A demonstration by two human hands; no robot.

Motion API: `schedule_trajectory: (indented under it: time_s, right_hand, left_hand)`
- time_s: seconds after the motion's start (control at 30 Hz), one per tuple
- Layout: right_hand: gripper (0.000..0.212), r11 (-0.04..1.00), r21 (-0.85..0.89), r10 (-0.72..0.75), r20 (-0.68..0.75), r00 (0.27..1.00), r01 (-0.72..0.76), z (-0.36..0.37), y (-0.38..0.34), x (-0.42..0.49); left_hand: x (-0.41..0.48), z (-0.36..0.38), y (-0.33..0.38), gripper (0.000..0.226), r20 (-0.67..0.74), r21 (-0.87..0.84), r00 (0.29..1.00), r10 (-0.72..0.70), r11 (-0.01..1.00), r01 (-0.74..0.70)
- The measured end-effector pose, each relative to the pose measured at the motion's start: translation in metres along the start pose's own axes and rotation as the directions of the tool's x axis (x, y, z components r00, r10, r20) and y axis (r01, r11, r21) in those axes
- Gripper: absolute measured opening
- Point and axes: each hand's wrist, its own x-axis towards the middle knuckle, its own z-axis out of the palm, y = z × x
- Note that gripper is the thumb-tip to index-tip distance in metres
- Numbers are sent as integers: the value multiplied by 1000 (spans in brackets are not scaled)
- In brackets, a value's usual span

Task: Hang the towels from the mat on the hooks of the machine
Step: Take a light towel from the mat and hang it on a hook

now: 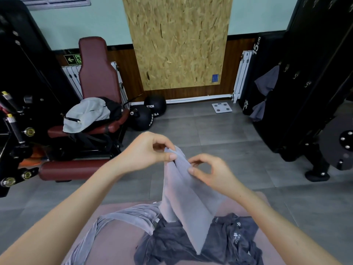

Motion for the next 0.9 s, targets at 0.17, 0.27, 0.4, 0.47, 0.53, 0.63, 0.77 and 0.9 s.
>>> schedule_trajectory:
  time_s: [0.17, 0.27, 0.4, 0.47, 0.53, 0.63, 0.77, 0.9]
  right_hand:
    - [20, 987, -149, -54, 55, 997, 62, 13, 14, -9]
    - [21, 995, -93, -28, 116, 993, 39, 17, 20, -13]
    - [17, 997, -71, 11, 199, 980, 3, 21, 35, -23]
    - [18, 993, -118, 41, 217, 975, -16, 31, 43, -26]
    - [33, 980, -197, 60, 222, 973, -15, 44, 52, -29]
    - [21, 970, -245, 70, 243, 968, -9, 56, 63, -35]
    - [22, 975, -222, 85, 255, 963, -28, 55, 77, -43]
    - [52, 934, -356, 80, 291, 953, 30, 48, 91, -48]
  left_hand:
    - [1, -27, 8, 23, 37, -47, 996, 80, 996, -79]
    - [4, -43, 14, 15, 55, 121, 992, 113, 986, -119]
    - [8, -62, 20, 10, 14, 405, 984, 179, 899, -169]
    - [7, -72, 24, 11, 19, 468, 977, 211, 862, -195]
    - [7, -81, 30, 11, 1, 541, 964, 266, 810, -224]
    - [7, -97, 34, 8, -88, 612, 936, 341, 760, -219]
    - [3, -124, 15, 9, -197, 648, 910, 364, 745, -158]
    - [-5, -139, -32, 11, -320, 671, 902, 289, 741, 1]
